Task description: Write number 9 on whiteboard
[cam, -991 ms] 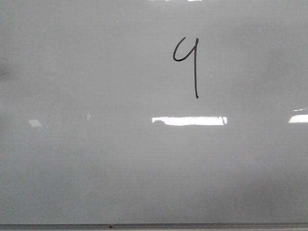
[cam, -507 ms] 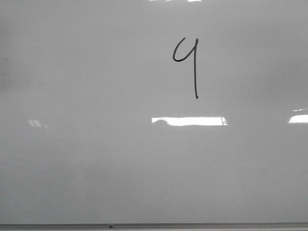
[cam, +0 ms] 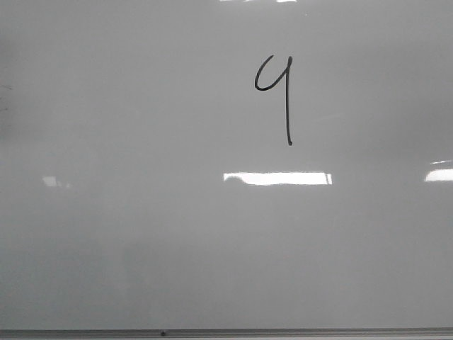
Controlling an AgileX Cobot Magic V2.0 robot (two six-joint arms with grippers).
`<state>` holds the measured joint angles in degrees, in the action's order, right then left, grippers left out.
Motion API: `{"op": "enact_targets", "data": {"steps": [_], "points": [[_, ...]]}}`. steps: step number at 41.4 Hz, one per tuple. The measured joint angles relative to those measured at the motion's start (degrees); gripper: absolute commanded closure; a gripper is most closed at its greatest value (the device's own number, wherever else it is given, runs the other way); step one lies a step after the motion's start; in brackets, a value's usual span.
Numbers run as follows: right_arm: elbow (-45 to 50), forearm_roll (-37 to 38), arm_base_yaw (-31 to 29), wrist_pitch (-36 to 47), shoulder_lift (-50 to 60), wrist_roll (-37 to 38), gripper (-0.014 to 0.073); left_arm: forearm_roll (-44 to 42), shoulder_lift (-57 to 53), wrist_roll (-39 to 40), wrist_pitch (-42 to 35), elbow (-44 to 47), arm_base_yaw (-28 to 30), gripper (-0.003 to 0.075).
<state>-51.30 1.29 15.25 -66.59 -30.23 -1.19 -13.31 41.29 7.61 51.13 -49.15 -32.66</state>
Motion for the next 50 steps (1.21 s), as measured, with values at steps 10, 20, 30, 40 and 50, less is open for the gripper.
{"op": "enact_targets", "data": {"steps": [10,20,30,40,50], "points": [[0.0,0.0,0.0,0.0,0.0,0.1,0.0669,0.1,0.0,0.0,0.0,0.0,0.0,0.0739],[0.0,0.0,0.0,-0.4,0.0,0.1,0.0662,0.2,0.0,0.0,0.0,0.0,0.0,0.0739],[0.0,0.0,0.0,-0.6,0.0,0.1,0.0662,0.2,0.0,0.0,0.0,0.0,0.0,0.0739],[0.0,0.0,0.0,-0.6,0.0,0.1,0.0662,0.2,-0.3,0.0,0.0,0.0,0.0,0.0739],[0.0,0.1,0.0,-0.6,0.0,0.1,0.0662,3.9,-6.4,0.0,-4.4,5.2,9.9,0.0739]]}}
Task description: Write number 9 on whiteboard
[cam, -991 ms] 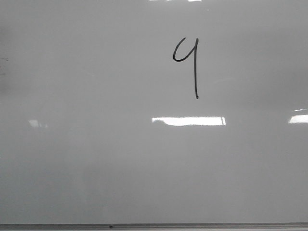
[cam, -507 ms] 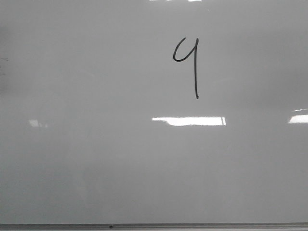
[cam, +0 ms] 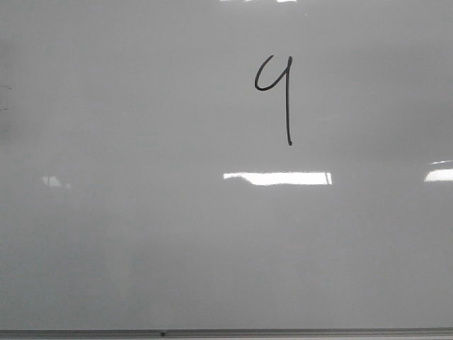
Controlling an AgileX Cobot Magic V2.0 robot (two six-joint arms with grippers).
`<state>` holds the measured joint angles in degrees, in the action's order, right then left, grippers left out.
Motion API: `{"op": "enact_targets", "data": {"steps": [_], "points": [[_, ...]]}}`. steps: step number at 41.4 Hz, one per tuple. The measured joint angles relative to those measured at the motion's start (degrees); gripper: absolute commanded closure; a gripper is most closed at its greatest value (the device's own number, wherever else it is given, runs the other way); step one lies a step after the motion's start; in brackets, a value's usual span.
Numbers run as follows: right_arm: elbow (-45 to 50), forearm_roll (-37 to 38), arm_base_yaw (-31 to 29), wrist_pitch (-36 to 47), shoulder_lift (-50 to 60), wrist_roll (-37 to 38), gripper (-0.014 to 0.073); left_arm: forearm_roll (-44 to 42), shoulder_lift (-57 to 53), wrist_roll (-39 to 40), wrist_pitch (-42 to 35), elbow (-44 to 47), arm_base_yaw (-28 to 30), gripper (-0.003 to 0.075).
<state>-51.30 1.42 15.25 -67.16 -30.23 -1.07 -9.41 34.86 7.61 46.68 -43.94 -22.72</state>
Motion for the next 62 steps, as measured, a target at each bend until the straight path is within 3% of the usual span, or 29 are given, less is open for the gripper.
{"op": "enact_targets", "data": {"steps": [20,28,50,62], "points": [[0.0,0.0,0.0,0.0,0.0,0.0,0.0662,4.9,-29.6,-0.4,-33.8,34.1,20.0,0.0739],[0.0,0.0,0.0,0.0,0.0,0.0,0.0662,6.5,-35.2,-0.4,-42.2,44.0,23.0,0.0739],[0.1,0.0,0.0,0.0,0.0,0.0,0.0662,6.3,-35.2,-0.6,-43.5,44.3,23.1,0.0739],[0.1,0.0,0.0,0.0,0.0,0.0,0.0662,9.4,-35.2,-8.3,-44.0,44.3,22.8,0.0739]]}}
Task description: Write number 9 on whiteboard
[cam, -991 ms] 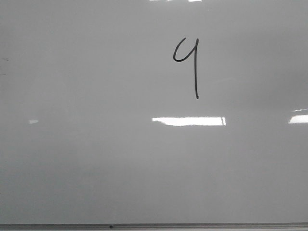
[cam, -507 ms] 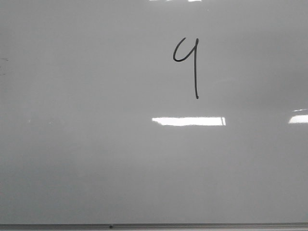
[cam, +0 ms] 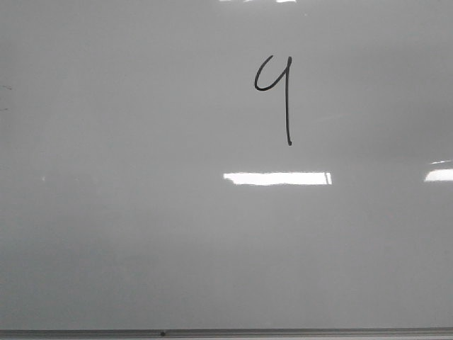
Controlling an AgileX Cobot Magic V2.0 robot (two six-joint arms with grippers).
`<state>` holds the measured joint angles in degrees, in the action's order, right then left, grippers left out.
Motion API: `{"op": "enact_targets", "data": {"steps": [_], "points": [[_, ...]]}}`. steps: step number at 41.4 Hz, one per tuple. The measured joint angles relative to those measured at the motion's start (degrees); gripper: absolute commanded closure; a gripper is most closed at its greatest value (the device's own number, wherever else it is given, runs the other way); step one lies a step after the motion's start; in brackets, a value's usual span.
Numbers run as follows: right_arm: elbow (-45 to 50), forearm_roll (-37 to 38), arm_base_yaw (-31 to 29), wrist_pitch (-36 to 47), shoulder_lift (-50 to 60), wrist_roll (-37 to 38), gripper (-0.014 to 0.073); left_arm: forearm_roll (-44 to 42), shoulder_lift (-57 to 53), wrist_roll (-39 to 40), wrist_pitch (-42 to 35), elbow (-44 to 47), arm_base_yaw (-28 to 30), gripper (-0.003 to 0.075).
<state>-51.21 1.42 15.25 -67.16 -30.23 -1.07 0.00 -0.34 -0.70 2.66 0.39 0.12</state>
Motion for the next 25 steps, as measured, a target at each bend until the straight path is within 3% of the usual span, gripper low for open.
{"op": "enact_targets", "data": {"steps": [25], "points": [[0.0,0.0,0.0,0.0,0.0,0.0,0.0662,0.6,0.0,-0.7,-1.2,0.0,0.0,0.0739]]}}
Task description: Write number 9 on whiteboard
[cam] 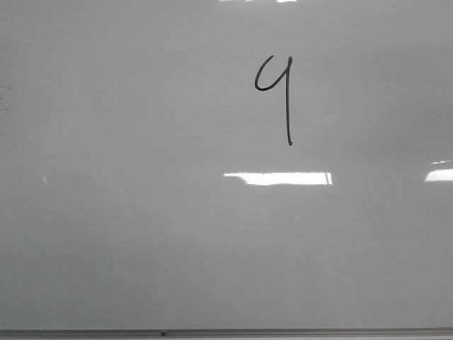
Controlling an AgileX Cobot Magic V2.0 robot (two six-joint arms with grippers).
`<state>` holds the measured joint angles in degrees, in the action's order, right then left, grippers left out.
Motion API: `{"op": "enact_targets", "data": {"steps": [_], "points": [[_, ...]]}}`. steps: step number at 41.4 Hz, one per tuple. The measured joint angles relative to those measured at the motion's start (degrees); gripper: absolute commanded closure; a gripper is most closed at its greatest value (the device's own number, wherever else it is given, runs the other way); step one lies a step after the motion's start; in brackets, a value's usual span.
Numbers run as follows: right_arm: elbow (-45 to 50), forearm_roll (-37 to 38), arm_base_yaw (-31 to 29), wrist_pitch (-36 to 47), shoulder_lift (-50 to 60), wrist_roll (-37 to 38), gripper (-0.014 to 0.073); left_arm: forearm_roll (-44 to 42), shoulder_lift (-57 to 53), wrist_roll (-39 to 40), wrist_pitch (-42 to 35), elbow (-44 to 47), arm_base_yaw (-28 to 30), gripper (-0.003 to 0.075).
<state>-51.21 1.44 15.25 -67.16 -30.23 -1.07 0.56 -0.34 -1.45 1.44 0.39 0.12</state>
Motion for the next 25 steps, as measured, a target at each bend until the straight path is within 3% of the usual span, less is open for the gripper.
{"op": "enact_targets", "data": {"steps": [17,25], "points": [[0.6,0.2,-0.4,0.5,0.9,0.0,0.0662,0.0,0.0,0.0,0.0,0.0,0.0,0.0739],[8.9,0.7,-6.0,11.6,9.5,0.0,0.0662,0.0,0.0,0.0,0.0,0.0,0.0,0.0739]]}}
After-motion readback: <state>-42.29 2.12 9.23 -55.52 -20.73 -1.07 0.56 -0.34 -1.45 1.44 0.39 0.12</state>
